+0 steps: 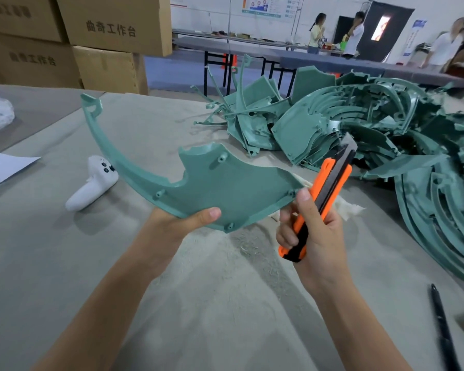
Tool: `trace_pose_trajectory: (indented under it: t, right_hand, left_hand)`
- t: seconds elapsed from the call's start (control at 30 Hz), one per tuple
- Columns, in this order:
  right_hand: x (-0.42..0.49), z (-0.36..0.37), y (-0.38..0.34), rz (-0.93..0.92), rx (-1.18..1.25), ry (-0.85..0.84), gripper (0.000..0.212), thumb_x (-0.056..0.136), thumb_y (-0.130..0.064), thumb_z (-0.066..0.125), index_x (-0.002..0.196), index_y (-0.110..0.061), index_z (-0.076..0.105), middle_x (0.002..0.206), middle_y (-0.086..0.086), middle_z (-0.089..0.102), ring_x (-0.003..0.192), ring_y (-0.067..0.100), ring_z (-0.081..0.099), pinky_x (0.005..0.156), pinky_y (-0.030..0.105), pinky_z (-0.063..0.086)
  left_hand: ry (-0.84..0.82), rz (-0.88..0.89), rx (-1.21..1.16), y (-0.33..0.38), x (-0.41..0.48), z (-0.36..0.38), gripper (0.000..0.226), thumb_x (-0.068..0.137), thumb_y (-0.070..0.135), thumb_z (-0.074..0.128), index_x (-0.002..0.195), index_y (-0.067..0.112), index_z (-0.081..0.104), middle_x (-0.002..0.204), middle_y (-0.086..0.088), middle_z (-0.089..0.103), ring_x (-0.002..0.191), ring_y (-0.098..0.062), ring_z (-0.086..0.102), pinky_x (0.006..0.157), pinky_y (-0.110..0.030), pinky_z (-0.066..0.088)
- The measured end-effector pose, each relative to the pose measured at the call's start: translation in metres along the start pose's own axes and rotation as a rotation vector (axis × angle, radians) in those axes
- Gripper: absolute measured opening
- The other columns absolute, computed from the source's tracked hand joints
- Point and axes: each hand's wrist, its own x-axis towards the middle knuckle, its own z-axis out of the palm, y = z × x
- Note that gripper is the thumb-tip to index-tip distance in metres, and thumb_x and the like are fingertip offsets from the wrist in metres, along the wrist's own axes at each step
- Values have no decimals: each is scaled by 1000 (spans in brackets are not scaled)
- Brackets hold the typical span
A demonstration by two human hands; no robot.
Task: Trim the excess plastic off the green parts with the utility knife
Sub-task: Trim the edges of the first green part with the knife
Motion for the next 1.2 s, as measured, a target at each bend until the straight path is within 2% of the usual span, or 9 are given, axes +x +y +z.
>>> trace_pose_trajectory:
  t: [0.1,0.27,0.4,0.53,0.67,0.77,0.83,0.97,1.2]
  right_hand:
    - [1,1,0,26,0,25,42,79,-52,73,57,-20,56,51,3,46,38,11,30,41,22,31]
    - [4,-3,1,46,106,-6,20,88,-35,62,81,-21,75,58,2,55,38,8,34,41,19,31]
    - [6,-5,1,59,132,-1,18,84,-25,61,82,-16,77,56,1,49,37,7,34,39,17,33]
    - [7,-6,4,-5,132,15,16,84,-25,65,89,-16,77,49,-6,40,37,5,34,40,15,34]
    - [8,-11,4,-31,43,93,19,89,-24,61,100,-15,74,47,-4,38,39,9,34,40,18,33]
    - [6,-12,3,-75,-107,92,19,85,-27,65,100,-21,75,47,-1,40,41,12,36,41,21,34]
    - [3,-11,3,-100,-211,61,16,84,-27,68,98,-24,76,48,-1,42,42,15,38,41,23,34]
    - [1,-6,7,-119,-319,-38,18,88,-22,67,105,-23,73,58,-1,54,46,15,40,44,24,35]
    - [5,-17,14,-199,-738,-5,25,98,-47,49,104,-29,64,70,0,62,53,9,47,49,26,39]
  left_hand:
    - [24,35,75,-1,0,-1,42,74,15,74,115,20,66,117,4,71,112,-12,64,87,-17,50]
    - [73,136,269,0,-3,3,29,71,25,78,91,46,75,98,18,74,97,0,67,83,-13,50]
    - [113,176,247,-2,3,2,43,71,1,77,106,27,72,103,7,74,98,-8,68,81,-19,54]
    - [194,11,8,-5,6,3,56,80,-21,58,127,10,55,107,-12,69,89,-18,71,68,-25,57]
    - [-83,-184,-390,-3,3,-1,74,73,-7,69,138,12,42,118,-15,66,104,-39,66,71,-38,58]
    - [-350,-276,-623,3,-1,-4,77,78,33,77,142,7,43,132,-21,57,117,-46,57,79,-48,57]
    - [-259,-381,-649,6,0,0,71,79,51,69,133,7,57,128,-22,61,103,-43,65,71,-43,59]
    - [134,-419,-388,4,-1,12,24,76,15,62,96,5,72,81,-10,73,56,-22,69,44,-21,51]
    - [428,-243,-393,9,6,5,15,92,-1,50,100,4,61,74,-7,73,58,-20,70,45,-18,50]
